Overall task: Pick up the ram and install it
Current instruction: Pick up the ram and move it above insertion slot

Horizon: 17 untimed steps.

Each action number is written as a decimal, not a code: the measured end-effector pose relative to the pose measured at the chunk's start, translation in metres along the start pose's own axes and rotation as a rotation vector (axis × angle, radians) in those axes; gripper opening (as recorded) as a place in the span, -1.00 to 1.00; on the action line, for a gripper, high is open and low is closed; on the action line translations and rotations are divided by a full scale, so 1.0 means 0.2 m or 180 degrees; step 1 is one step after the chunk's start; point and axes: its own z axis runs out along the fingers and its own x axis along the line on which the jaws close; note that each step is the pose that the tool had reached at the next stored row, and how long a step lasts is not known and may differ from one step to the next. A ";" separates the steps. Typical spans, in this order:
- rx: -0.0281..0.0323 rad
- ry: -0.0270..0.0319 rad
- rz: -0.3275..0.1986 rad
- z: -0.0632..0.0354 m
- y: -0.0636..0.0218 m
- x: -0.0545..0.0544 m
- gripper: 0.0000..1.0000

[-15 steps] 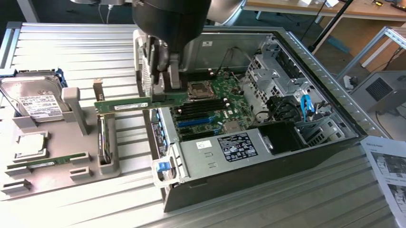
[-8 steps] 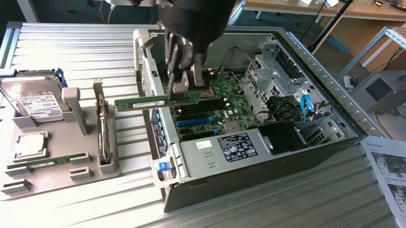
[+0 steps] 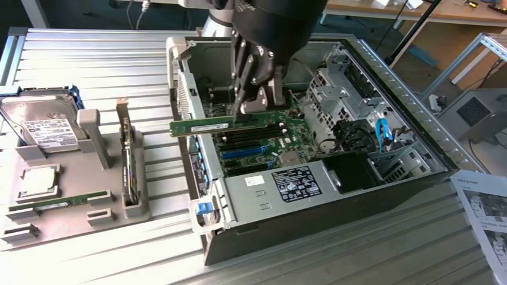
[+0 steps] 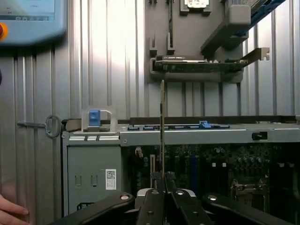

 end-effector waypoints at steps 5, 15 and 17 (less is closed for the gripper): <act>-0.0003 0.0000 0.0000 -0.007 -0.157 0.00 -0.76; -0.0006 0.0000 0.0000 -0.016 -0.350 -0.01 -0.76; -0.0007 0.0000 0.0000 -0.018 -0.382 -0.01 -0.76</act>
